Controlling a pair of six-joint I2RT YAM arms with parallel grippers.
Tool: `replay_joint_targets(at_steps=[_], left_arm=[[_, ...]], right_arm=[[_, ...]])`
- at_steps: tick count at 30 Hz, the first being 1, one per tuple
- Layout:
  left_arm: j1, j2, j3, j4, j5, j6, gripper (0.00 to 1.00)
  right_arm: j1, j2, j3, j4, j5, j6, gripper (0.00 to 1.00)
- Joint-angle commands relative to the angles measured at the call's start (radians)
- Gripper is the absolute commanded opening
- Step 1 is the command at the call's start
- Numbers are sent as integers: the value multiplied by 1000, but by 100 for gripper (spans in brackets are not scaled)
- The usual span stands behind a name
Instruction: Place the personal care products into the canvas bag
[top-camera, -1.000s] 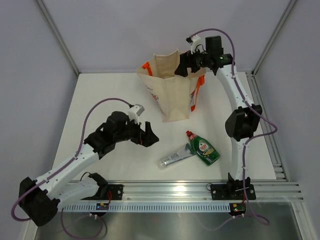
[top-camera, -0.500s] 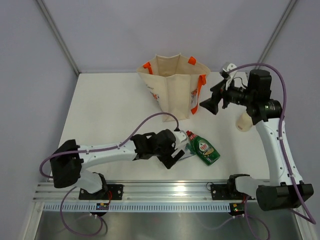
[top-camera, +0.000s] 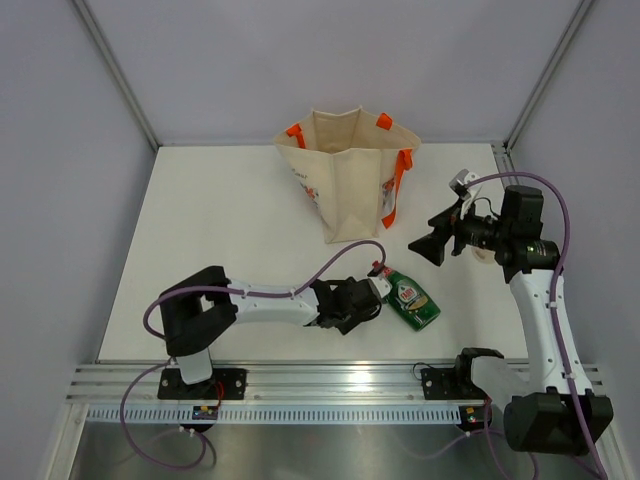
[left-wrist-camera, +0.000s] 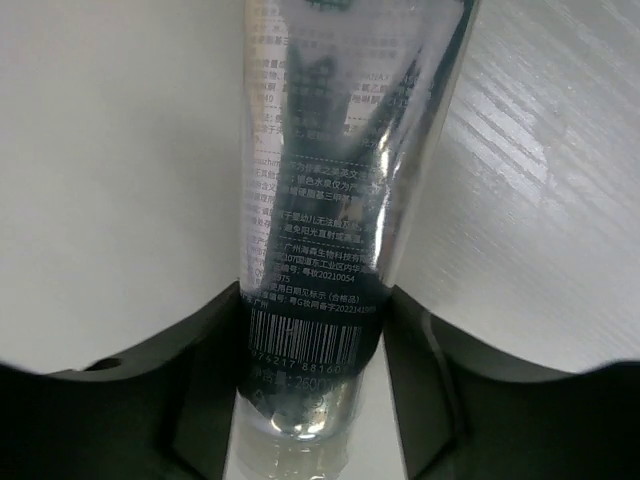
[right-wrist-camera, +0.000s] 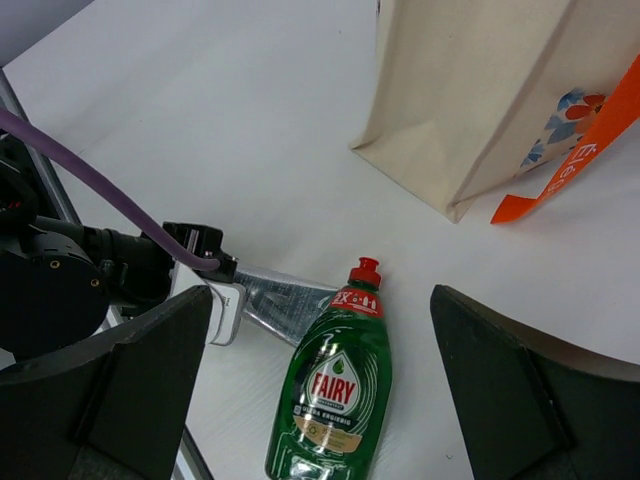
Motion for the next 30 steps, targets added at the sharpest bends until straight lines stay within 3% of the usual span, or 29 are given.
replay_joint_targets(at_steps=[1,4,11,16,19,24,30], left_arm=[[-2,22,2,37,-68,-11,44],[-1,-22,-29,46,-56,-26,24],[7,-262,-61,5,-48,-69,19],[108,-475,0,-32,27,-55,20],[212,-524,77,-14,96,-42,21],[424,-524,264,108,259,-95,21],[611,-358,493,201,277,-210,20]], right_arm=[[-27,-3,-19,64,-69,19,99],[-48,-8,-28,63,-82,13,99],[-77,-25,-43,55,-90,7,100],[-91,-34,-40,51,-87,7,99],[-97,-40,-42,52,-79,8,99],[-100,-40,-42,51,-87,12,99],[-102,-32,-42,48,-93,12,99]])
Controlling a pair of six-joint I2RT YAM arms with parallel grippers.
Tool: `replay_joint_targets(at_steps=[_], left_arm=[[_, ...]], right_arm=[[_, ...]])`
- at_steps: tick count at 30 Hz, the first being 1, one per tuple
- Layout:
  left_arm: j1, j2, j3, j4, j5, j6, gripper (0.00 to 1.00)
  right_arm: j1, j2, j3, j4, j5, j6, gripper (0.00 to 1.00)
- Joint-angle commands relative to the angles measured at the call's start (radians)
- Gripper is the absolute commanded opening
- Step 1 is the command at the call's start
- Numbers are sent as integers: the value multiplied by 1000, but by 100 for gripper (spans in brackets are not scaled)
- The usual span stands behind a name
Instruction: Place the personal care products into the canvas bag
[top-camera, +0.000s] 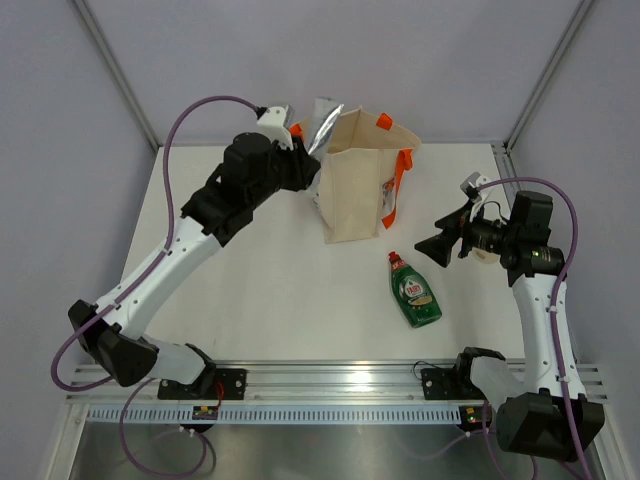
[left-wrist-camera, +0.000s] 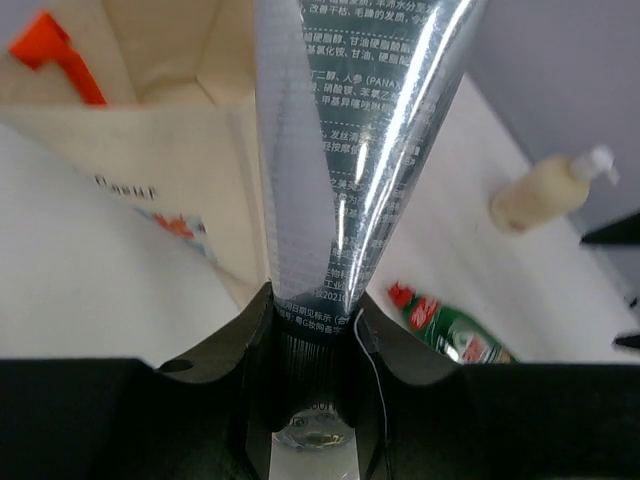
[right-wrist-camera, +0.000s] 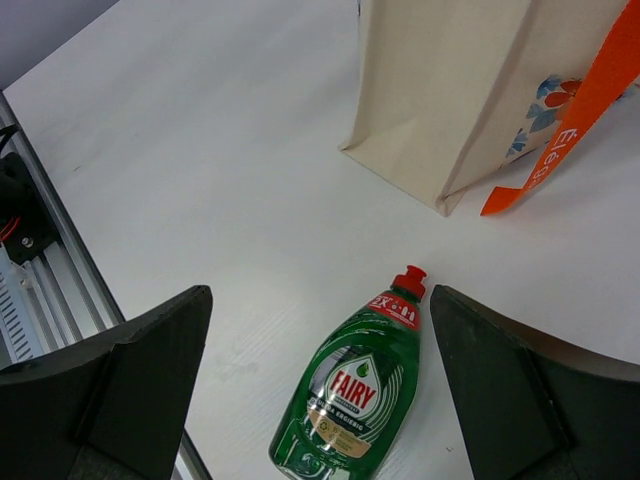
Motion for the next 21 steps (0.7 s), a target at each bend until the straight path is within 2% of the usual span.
replay_joint_targets(at_steps=[1,4,7,12,14,17,21], left_arm=[[92,100,166,205,39,-107,20],[161,239,220,286,80,-156,20],[192,414,365,332,158,-147,20],[217,669,699,373,281,-101,21],[223,755,764,386,312,-86,21],[241,798,792,387,361,-60,23],[250,806,719,407,396,8,30]], right_arm=[[-7,-8,0,19,-30,1,99],[-10,-13,-2,19,-31,1,99],[-13,-8,-5,22,-44,6,99],[-15,11,-2,19,-65,7,100],[-13,19,-2,14,-67,6,99],[-15,21,-2,15,-67,4,99],[-15,24,0,15,-71,4,99]])
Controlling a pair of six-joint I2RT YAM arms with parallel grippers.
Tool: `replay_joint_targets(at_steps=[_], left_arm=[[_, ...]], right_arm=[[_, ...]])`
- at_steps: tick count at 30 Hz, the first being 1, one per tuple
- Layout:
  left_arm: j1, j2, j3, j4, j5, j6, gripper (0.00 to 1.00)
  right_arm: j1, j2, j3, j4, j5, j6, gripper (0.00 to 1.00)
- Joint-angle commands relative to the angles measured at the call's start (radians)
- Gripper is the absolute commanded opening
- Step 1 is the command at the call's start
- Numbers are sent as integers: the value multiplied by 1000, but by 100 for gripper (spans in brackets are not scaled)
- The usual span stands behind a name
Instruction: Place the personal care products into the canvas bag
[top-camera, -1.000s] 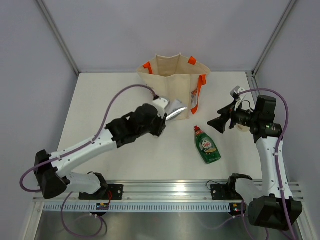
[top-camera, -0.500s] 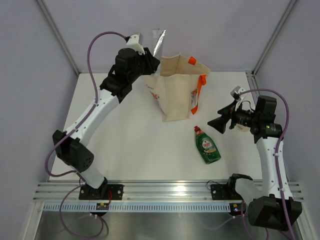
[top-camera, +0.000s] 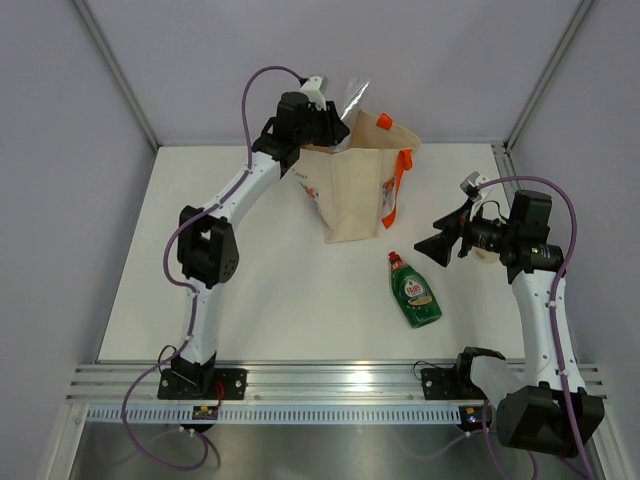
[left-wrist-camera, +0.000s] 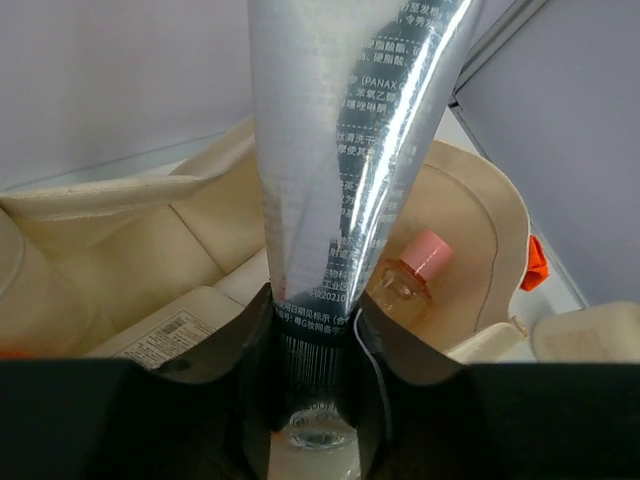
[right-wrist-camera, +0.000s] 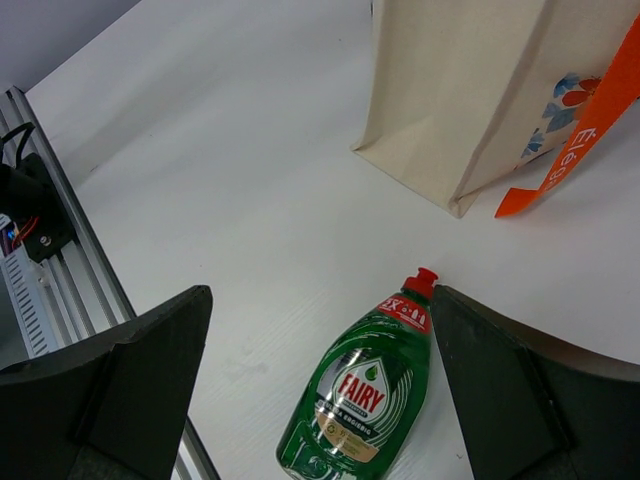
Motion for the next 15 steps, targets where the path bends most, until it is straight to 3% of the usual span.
replay_joint_targets(at_steps=[1,3,8,11,15], left_arm=[[20,-51,3,182,75,76,38],[21,-49,-23,182,104,81,47],[17,-103,-111,187,114,64,82],[17,-181,-137,179,114,85,98],[18,-291,-148,86,102,147,99]], right_arm=[[-8,2,1,16,-36,4,100],[-8,7,2,14,-29,-1,100],[-8,2,-16,-4,-24,-35,99],[-5,22,-13,-5,34,-21,99],[68,108,118,-195,245,-140,100]])
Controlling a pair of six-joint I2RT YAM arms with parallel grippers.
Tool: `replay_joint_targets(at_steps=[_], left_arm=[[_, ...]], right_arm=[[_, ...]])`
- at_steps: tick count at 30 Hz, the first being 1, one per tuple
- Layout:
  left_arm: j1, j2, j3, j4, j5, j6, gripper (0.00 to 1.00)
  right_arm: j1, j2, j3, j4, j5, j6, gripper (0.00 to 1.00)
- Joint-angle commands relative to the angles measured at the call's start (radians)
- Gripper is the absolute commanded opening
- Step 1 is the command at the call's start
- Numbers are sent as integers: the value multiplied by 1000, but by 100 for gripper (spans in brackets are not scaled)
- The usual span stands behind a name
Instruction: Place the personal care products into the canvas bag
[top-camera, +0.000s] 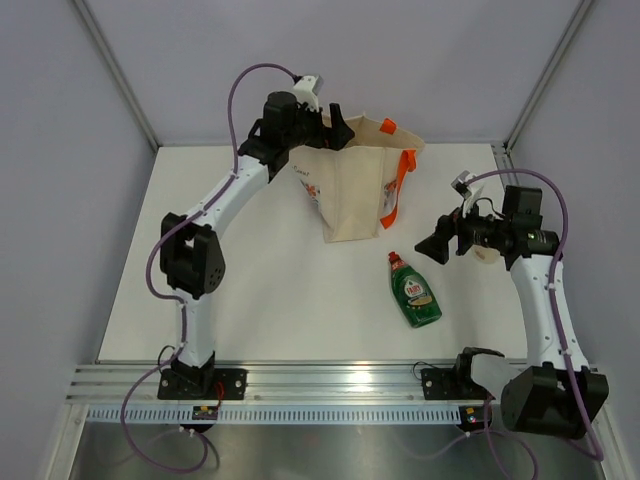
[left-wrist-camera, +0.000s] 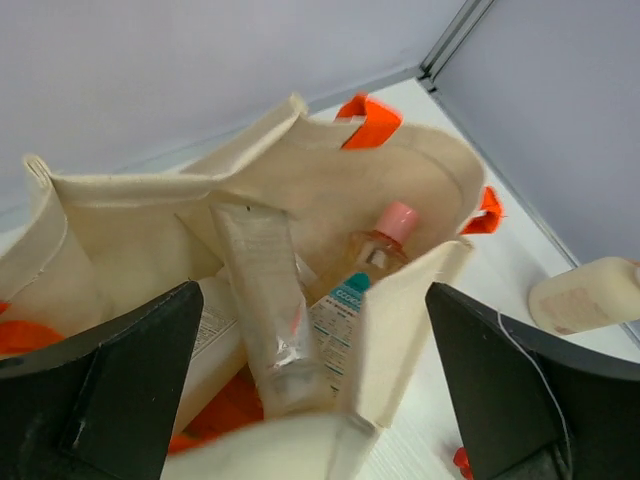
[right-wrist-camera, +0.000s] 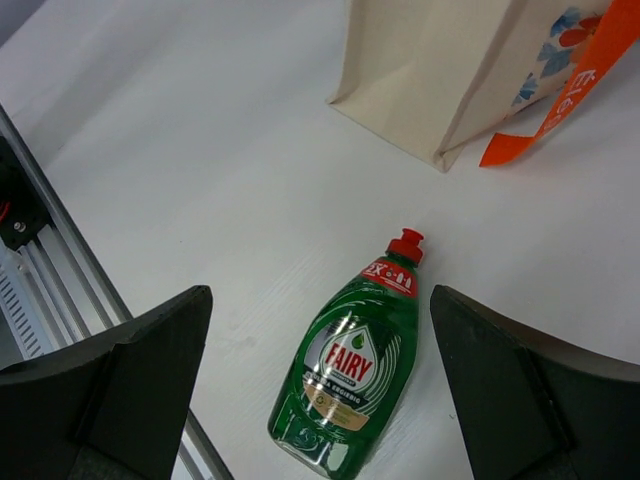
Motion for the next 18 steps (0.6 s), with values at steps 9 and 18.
replay_joint_targets(at_steps=[9,18], left_arm=[[-12,-728,-481,-181,-218,208,99],[-12,-1272,-1016,-181,-269,77,99]], right_arm=[[397,143,85,-242,855,-51,99],[629,300,60,-213,972,83,100]])
